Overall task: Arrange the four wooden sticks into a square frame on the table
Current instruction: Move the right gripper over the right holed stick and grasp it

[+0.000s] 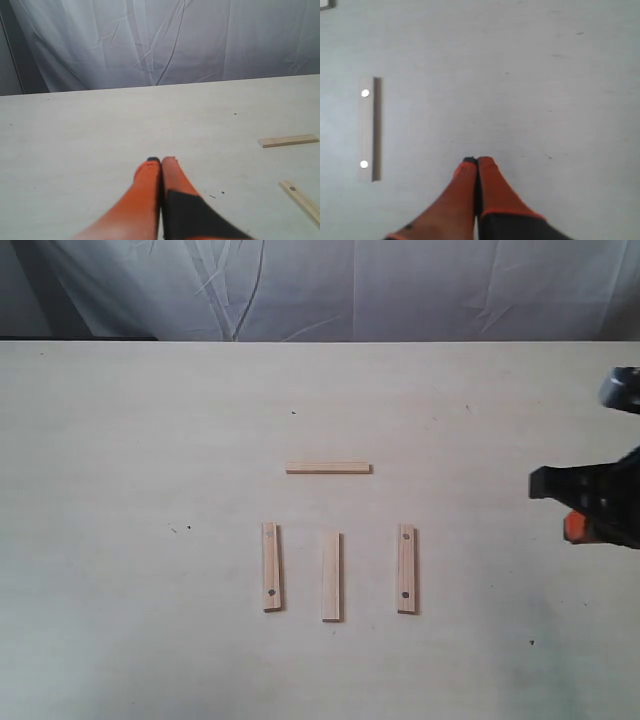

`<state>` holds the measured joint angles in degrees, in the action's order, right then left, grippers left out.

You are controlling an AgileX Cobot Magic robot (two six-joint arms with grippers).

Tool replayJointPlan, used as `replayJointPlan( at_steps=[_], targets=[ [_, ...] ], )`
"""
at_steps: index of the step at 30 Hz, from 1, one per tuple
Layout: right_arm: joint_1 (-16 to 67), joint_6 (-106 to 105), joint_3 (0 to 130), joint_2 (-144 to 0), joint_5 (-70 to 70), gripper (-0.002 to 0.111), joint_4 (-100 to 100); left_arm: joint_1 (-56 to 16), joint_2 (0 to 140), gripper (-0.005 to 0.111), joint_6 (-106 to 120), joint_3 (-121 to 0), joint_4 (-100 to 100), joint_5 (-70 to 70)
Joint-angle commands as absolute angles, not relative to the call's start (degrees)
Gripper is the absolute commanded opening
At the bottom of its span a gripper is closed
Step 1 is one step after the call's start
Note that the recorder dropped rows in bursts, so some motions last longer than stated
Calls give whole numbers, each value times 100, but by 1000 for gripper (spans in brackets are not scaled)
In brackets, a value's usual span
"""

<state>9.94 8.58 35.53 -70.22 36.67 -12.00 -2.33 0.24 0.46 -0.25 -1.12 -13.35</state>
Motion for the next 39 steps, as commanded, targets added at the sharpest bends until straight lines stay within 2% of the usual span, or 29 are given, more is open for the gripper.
replayJointPlan(
  at_steps=[1, 7, 13, 16, 18, 23, 25, 39],
  targets=[
    [1986, 1390, 3971, -7709, 3407, -1, -1024, -227, 0, 0, 49, 0, -80, -1330],
    [3154, 2374, 4798, -8589, 3473, -1, -359, -227, 0, 0, 49, 0, -80, -1330],
    [3808, 3344, 5661, -9589, 3762, -1, 515, -227, 0, 0, 49, 0, -37, -1330],
    [3900, 3838, 5898, -10024, 3791, -1, 716, -227, 0, 0, 49, 0, -37, -1330],
    [3900, 3993, 5973, -10250, 3821, 3, 725, -227, 0, 0, 49, 0, -37, -1330],
    [3900, 4312, 6058, -10538, 3963, 32, 765, -227, 0, 0, 49, 0, -37, -1330],
    [3900, 4397, 6058, -10604, 3963, 40, 765, -227, 0, 0, 49, 0, -37, -1330],
    [3900, 4509, 6058, -11118, 3969, 40, 688, -227, 0, 0, 49, 0, -37, -1330]
  ],
)
